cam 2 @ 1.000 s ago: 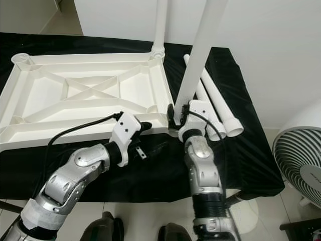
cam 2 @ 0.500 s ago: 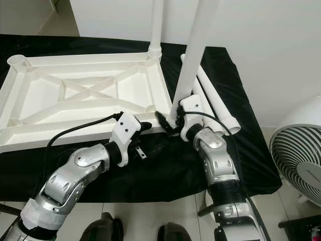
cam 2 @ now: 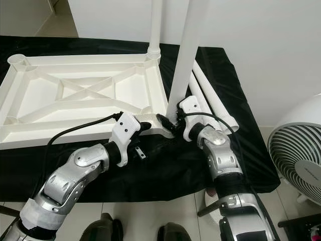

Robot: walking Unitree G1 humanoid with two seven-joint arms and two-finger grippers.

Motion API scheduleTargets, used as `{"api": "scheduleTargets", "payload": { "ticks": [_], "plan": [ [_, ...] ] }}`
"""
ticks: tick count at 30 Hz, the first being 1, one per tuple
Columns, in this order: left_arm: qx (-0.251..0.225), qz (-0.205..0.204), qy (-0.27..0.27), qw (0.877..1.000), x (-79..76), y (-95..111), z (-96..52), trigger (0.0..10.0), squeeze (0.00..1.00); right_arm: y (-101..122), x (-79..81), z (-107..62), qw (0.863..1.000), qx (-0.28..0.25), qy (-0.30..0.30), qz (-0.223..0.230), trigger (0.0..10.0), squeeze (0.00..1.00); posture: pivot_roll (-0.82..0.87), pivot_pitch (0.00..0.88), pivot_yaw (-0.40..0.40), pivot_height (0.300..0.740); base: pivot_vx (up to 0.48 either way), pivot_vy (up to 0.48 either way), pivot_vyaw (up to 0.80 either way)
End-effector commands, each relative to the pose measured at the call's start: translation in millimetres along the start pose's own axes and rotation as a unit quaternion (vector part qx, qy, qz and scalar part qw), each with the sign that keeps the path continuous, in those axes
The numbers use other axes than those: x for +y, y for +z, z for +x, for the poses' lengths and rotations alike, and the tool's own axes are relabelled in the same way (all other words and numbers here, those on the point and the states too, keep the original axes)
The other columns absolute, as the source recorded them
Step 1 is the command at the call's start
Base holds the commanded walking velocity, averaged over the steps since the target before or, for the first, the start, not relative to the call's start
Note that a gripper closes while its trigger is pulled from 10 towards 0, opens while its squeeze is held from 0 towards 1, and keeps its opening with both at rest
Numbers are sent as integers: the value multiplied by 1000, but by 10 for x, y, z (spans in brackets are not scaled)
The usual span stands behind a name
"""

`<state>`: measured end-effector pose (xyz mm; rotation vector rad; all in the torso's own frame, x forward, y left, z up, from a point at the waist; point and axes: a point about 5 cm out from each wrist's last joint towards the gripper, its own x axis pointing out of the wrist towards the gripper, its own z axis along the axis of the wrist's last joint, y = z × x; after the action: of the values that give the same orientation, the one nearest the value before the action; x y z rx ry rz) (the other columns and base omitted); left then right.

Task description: Building children table

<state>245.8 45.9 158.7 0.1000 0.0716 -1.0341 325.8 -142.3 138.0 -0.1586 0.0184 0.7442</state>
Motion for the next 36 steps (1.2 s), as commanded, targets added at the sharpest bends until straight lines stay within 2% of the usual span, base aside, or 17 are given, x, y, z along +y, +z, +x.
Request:
{"api": "scheduleTargets", "payload": {
  "ticks": [1, 7, 8, 10, 14, 15, 19, 22, 24, 26, 28, 29, 30, 31, 33, 36],
  "plan": [
    [1, 5, -13, 1000, -44, 11, -7, 10000, 0, -139, 62, -2, 999, 26, 14, 17, 0, 0, -16, 15, -16, 740, 0, 0, 0],
    [3, 5, -17, 1000, -53, 6, -3, 10000, 0, -177, 35, -26, 999, 26, -10, 20, 0, 0, -21, 13, -13, 740, 0, 0, 0],
    [3, 5, -18, 1000, -55, 4, -1, 10000, 0, -188, 23, -26, 999, 28, -21, 21, 10000, 0, -22, 12, -14, 740, 0, 0, 0],
    [3, 5, -18, 1000, -57, 3, 0, 10000, 0, -194, 10, -23, 999, 27, -33, 24, 10000, 0, -22, 12, -14, 740, 0, 0, 0],
    [5, 5, -18, 1000, -61, -11, -5, 10000, 0, -204, -41, -8, 993, 21, -111, 41, 10000, 0, -16, 3, -19, 740, 0, 0, 0],
    [5, 5, -18, 1000, -61, -11, -5, 10000, 0, -204, -41, -8, 993, 21, -111, 41, 10000, 0, -16, 3, -19, 740, 0, 0, 0],
    [9, 5, -17, 1000, -57, -28, -27, 10000, 0, -256, -108, -43, 973, 18, -216, 81, 10000, 0, -13, 0, -19, 740, 0, 0, 0],
    [10, 6, -17, 1000, -55, -34, -31, 10000, 0, -266, -105, -61, 965, 15, -247, 89, 10000, 0, -15, 0, -18, 740, 0, 0, 0],
    [10, 6, -19, 1000, -61, -37, -25, 10000, 0, -273, -52, -86, 947, 10, -308, 92, 10000, 0, -19, 0, -18, 740, 0, 0, 0],
    [10, 6, -19, 1000, -61, -37, -25, 10000, 0, -273, -52, -86, 947, 10, -308, 92, 10000, 0, -19, 0, -18, 740, 0, 0, 0],
    [10, 6, -20, 1000, -63, -39, -17, 10000, 0, -277, -16, -112, 931, 11, -354, 89, 10000, 0, -22, 0, -18, 740, 0, 0, 0],
    [10, 6, -20, 1000, -63, -39, -17, 10000, 0, -277, -16, -112, 931, 11, -354, 89, 10000, 0, -22, 0, -18, 740, 0, 0, 0],
    [10, 6, -21, 1000, -63, -38, -12, 10000, 0, -280, 28, -126, 918, 14, -387, 89, 10000, 0, -26, 0, -17, 740, 0, 0, 0],
    [10, 6, -21, 1000, -63, -38, -12, 10000, 0, -280, 28, -126, 918, 14, -387, 89, 10000, 0, -26, 0, -17, 740, 0, 0, 0],
    [9, 7, -24, 1000, -70, -37, -4, 10000, 0, -269, 145, -105, 903, 10, -417, 99, 10000, 0, -28, 0, -15, 740, 0, 0, 0],
    [9, 6, -27, 1000, -77, -37, 0, 10000, 0, -256, 194, -82, 904, 6, -415, 105, 10000, 0, -31, 0, -12, 740, 0, 0, 0]
  ]
}}
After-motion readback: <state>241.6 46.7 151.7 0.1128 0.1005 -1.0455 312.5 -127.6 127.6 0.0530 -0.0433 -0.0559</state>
